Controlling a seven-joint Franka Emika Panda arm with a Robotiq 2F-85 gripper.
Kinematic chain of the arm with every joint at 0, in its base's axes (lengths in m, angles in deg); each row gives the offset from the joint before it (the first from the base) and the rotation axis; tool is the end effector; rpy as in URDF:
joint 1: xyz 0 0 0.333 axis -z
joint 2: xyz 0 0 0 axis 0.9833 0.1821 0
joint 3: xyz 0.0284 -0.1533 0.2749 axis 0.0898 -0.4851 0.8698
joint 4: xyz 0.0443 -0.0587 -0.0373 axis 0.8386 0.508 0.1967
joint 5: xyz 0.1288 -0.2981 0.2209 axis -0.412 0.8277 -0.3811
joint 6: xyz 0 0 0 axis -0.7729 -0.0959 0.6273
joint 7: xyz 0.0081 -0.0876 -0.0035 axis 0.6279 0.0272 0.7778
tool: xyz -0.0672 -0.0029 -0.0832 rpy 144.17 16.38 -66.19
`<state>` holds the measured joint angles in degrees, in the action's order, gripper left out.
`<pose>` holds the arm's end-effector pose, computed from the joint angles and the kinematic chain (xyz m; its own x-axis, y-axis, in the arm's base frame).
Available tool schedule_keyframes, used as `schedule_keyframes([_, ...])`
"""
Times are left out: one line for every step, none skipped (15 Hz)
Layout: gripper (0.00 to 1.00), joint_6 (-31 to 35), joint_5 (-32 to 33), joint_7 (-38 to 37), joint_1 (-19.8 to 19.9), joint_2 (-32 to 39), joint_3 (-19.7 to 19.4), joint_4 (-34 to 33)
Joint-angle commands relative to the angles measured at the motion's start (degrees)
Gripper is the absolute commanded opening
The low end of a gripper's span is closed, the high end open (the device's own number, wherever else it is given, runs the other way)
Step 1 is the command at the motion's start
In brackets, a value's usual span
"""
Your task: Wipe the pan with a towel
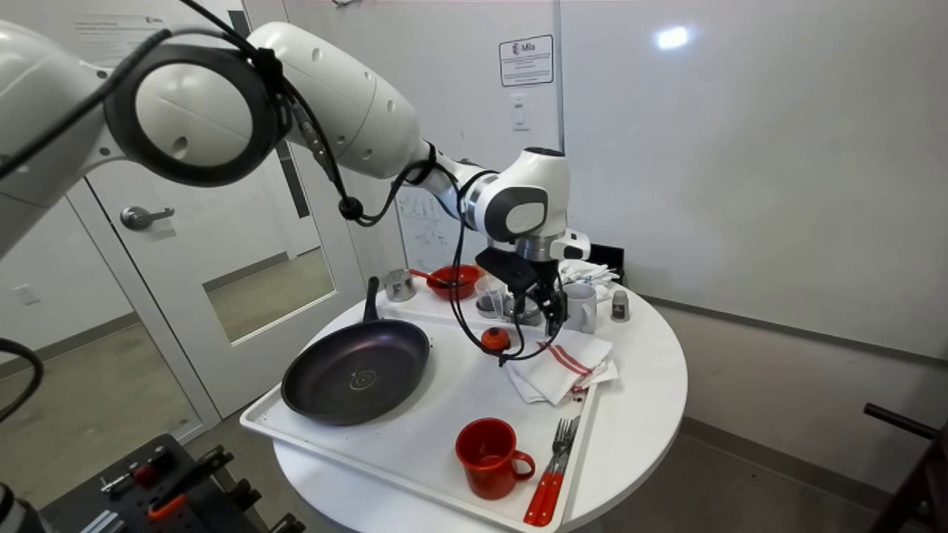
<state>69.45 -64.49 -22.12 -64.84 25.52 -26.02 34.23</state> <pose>0.7126 -0.2068 0.1601 0.9335 -0.3574 -0.0303 -0.3587 -0.9288 -0.0931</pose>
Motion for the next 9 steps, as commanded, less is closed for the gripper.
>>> schedule_keyframes([1.00, -3.5, 0.3, -1.6, 0.2, 3.5, -0.8, -4.5])
schedule_keyframes([1.00, -4.2, 0.3, -1.8, 0.3, 4.2, -1.0, -5.2])
schedule_keyframes([1.00, -4.8, 0.3, -2.0, 0.4, 4.8, -1.2, -5.7])
schedule_keyframes([1.00, -5.2, 0.3, -2.3, 0.4, 5.3, -1.4, -6.2])
schedule_keyframes([1.00, -5.5, 0.3, -2.5, 0.5, 6.0, -1.5, -6.7])
schedule_keyframes([1.00, -6.0, 0.4, -2.8, 0.6, 6.7, -1.7, -7.6])
schedule_keyframes([1.00, -6.6, 0.5, -3.6, 0.5, 7.8, -2.1, -8.8])
schedule_keyframes([1.00, -7.8, 0.7, -4.4, 0.5, 9.1, -2.4, -10.3])
schedule_keyframes([1.00, -9.1, 0.8, -4.9, 0.6, 10.3, -2.6, -11.9])
